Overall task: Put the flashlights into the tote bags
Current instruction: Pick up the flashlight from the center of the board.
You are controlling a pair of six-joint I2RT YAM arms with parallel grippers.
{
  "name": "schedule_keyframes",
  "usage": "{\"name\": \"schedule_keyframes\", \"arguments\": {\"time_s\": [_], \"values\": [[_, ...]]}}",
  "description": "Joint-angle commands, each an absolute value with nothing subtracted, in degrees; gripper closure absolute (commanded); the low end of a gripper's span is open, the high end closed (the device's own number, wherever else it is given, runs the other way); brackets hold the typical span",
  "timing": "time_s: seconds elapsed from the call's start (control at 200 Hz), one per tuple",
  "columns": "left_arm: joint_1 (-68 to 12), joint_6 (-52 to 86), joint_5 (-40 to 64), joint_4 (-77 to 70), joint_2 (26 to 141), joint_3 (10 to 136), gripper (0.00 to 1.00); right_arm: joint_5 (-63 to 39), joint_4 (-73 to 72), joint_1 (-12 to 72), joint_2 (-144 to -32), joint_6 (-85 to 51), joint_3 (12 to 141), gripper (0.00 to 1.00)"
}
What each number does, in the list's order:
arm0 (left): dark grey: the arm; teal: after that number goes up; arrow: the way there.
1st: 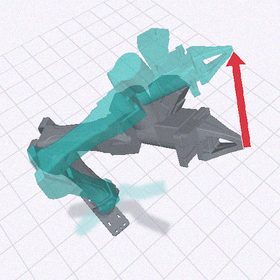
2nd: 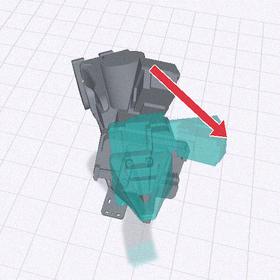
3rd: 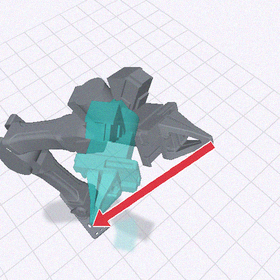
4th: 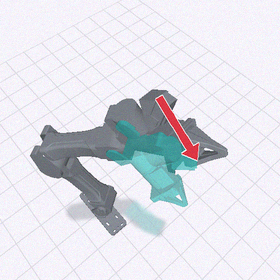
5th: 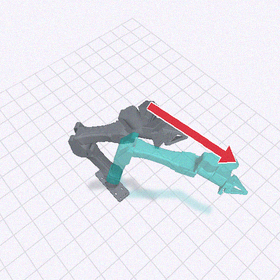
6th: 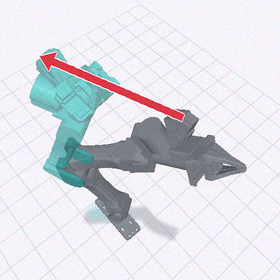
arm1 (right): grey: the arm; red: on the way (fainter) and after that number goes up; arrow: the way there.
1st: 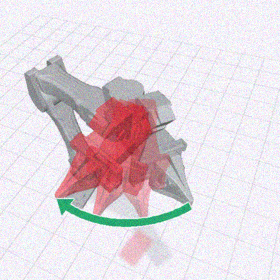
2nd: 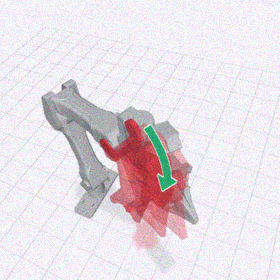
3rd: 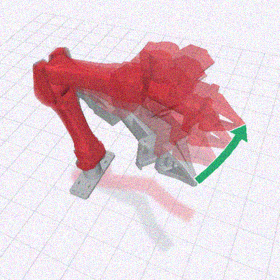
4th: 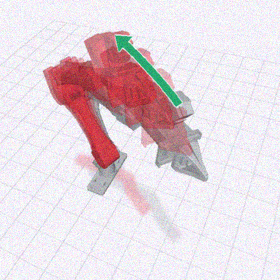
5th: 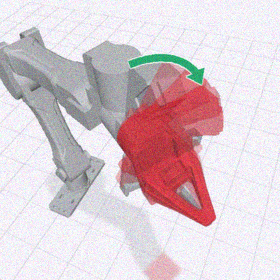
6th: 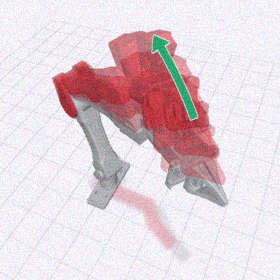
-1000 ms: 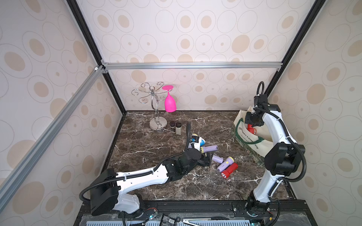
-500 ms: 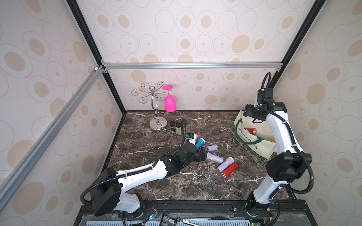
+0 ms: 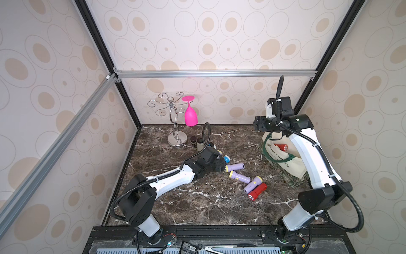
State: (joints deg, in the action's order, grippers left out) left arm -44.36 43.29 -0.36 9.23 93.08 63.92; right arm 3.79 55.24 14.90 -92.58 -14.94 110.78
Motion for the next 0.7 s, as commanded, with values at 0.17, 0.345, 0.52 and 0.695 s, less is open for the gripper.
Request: {"name": "schedule_keyframes", "arguments": {"time_s": [0.17,0.345,0.52,0.695], "values": [[-40.3,35.5,-3.8,19.1,102.6,75.0,0.24,0.1,58.8,21.8,-82.4,-17.7,99.4,0.12],[-38.5,34.2,-3.7,20.3,107.3,79.4,0.25,-6.2,59.1,25.1,-78.2,-18.1,91.6,0.11],[-38.0,33.0,-2.4,21.6,112.5,84.3,0.25,-9.9,58.7,28.3,-75.7,-18.4,85.5,0.1],[-37.9,32.3,-1.6,23.1,117.2,88.7,0.27,-11.0,56.9,28.7,-73.5,-19.8,81.7,0.09]]}}
